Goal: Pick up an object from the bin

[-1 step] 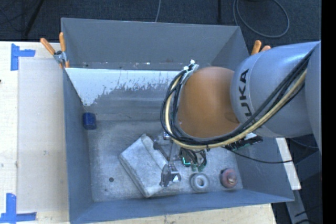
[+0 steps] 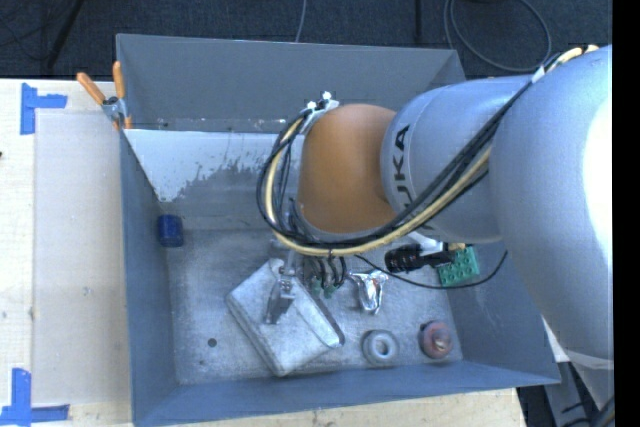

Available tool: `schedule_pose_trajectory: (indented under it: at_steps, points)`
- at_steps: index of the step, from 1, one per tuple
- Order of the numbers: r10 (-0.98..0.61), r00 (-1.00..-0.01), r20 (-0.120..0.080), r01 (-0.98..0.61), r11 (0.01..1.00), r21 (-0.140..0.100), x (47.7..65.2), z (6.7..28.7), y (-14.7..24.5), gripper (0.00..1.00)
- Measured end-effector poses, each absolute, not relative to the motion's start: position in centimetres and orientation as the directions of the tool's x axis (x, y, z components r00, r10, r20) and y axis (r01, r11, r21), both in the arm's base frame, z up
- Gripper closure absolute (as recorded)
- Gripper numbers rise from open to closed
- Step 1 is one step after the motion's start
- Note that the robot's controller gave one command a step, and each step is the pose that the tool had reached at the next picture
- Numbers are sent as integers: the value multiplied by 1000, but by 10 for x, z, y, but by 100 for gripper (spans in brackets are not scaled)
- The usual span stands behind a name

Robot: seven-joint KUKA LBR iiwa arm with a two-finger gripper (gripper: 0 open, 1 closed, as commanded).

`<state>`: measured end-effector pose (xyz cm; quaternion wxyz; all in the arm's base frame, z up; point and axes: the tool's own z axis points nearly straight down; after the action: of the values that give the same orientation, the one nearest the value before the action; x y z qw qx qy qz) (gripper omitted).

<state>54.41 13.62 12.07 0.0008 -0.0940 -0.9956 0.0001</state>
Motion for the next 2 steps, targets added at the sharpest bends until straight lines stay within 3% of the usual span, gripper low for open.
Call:
schedule_pose_trajectory:
  at_steps: [1, 2]
  points:
    - [388, -921, 12, 388, 922, -4, 548, 110, 131, 0]
    - [304, -953, 7, 304, 953, -1, 553, 100, 136, 0]
